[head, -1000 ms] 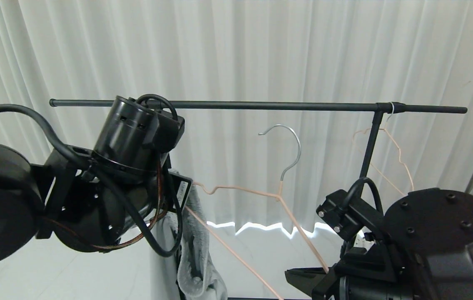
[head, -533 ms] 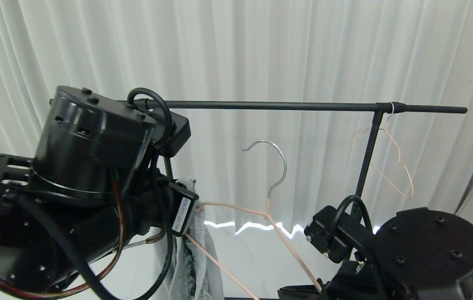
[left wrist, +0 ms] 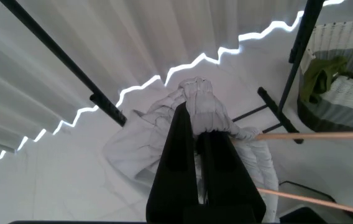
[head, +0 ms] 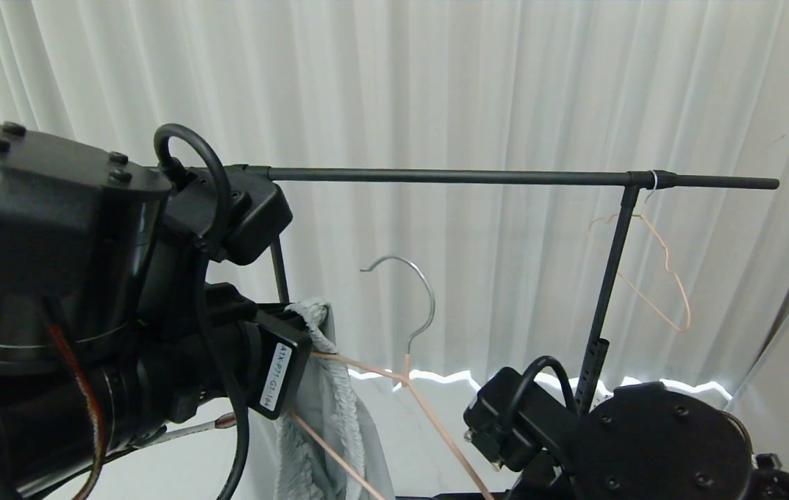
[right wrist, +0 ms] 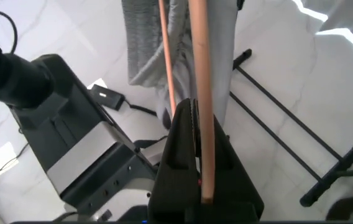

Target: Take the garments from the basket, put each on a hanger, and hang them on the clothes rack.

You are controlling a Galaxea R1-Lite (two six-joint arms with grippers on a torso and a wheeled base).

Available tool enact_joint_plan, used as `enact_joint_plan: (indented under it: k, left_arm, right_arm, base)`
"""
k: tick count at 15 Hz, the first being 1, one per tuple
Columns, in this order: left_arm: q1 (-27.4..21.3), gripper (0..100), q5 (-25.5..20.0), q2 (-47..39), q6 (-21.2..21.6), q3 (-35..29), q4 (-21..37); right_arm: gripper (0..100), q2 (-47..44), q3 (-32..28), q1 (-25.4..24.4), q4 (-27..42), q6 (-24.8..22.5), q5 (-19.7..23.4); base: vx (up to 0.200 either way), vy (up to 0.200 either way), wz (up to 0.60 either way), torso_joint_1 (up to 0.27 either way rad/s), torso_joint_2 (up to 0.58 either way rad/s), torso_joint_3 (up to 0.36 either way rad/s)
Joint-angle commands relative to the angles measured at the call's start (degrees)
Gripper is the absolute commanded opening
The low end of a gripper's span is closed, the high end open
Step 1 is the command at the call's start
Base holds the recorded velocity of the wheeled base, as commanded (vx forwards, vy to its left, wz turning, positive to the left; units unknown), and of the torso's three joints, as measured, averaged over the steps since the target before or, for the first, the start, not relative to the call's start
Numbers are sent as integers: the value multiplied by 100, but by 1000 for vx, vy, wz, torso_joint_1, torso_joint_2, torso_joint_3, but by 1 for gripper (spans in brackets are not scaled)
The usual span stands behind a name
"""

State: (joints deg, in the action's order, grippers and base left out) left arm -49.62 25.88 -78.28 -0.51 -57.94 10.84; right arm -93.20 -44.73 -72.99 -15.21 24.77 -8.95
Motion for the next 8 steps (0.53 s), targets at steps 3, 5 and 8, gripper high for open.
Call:
enact_joint_plan:
  k: [3,5,8]
  left_arm:
    - [-31,0,14,32,-54,-42,-3]
    - [-83,0,31,-21,-292,-218,6]
    - [-92,0,40,-39,-309,-218,15]
  right_arm:
    - [0,-515,-36,-32,-122,28,-309]
    - [0,-673,-71,-58,-140,45,-327]
    - [0,-1025,-581,-58,-140,168,-406]
  base:
    - [0,0,0,0,0,0]
    - [0,0,0,0,0,0]
    - [0,0,0,0,0,0]
